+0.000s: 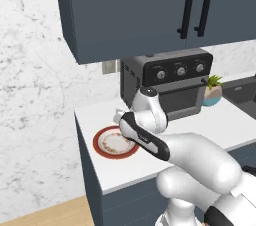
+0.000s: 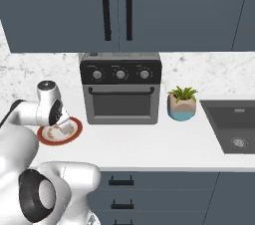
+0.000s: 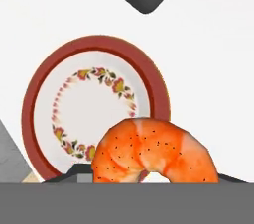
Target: Pick up the knife from the drawer and place it on the cutting board. Then place the meat from the plate to the cutting board.
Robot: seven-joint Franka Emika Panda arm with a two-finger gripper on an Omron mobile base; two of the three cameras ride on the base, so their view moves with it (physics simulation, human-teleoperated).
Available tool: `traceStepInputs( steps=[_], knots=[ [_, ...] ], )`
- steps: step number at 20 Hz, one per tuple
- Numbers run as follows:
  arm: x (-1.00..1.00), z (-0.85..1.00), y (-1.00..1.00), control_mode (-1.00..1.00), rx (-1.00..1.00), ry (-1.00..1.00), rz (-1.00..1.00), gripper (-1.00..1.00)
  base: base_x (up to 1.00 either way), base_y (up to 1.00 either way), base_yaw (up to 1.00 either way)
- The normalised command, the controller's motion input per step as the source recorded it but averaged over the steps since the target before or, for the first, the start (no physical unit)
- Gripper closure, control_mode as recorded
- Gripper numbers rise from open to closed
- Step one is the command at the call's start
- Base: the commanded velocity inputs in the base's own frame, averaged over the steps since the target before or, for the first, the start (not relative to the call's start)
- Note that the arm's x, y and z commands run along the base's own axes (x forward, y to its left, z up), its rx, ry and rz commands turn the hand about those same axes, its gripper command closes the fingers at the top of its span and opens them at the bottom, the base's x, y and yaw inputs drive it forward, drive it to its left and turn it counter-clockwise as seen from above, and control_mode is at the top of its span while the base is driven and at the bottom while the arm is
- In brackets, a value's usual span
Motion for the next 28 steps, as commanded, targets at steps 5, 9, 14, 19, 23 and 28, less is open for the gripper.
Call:
traceStepInputs(
  steps=[5,9,14,19,23,28],
  knots=[
    [-0.39,0.92,-0.19,-1.00,0.05,0.00,0.00,1.00,0.00,0.00,0.00],
    [-0.26,0.33,-0.04,1.00,0.00,0.00,0.00,1.00,-0.36,-0.03,0.00],
    [0.00,0.00,0.00,1.00,0.00,0.00,0.00,1.00,-0.93,-0.33,0.00],
    [0.00,0.00,0.00,1.00,0.00,0.00,0.00,1.00,-0.42,-0.91,-0.02],
    [0.00,0.00,0.00,1.00,0.00,0.00,0.00,1.00,0.00,-1.00,-0.02],
    [0.00,0.00,0.00,1.00,0.00,0.00,0.00,1.00,0.24,-1.00,0.00]
  ],
)
